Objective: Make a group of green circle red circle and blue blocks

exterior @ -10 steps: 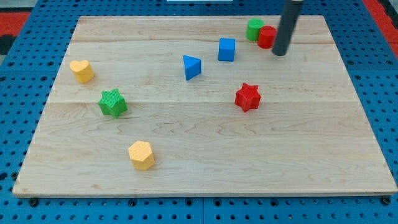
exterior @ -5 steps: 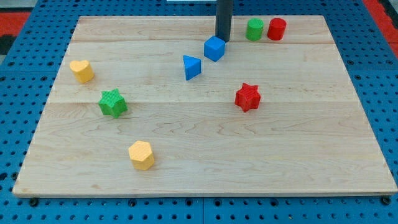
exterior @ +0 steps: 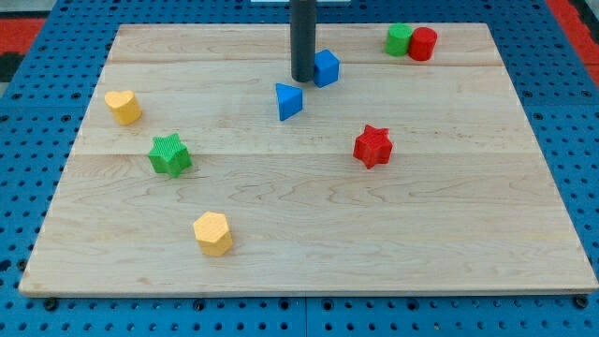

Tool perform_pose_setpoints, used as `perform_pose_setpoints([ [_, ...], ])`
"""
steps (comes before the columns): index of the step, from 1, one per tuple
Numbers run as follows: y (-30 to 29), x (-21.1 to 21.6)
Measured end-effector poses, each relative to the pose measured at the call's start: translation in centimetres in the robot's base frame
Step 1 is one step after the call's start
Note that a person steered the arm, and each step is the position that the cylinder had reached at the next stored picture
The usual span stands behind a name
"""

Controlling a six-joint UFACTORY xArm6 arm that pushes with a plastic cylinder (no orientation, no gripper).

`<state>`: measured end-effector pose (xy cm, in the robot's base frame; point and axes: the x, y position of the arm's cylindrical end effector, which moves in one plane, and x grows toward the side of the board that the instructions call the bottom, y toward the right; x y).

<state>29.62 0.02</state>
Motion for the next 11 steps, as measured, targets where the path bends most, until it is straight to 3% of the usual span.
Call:
perform_pose_setpoints([
  [1,7.8,0.6],
  [2,12.1,0.0],
  [3,10.8,9.6],
  [4,1.2,9.7],
  [5,-3.2,9.1],
  [7,-1.0,1.1],
  [8,-3.3,4.8],
  [9,-7.6,0.8],
  [11,6.4,0.8],
])
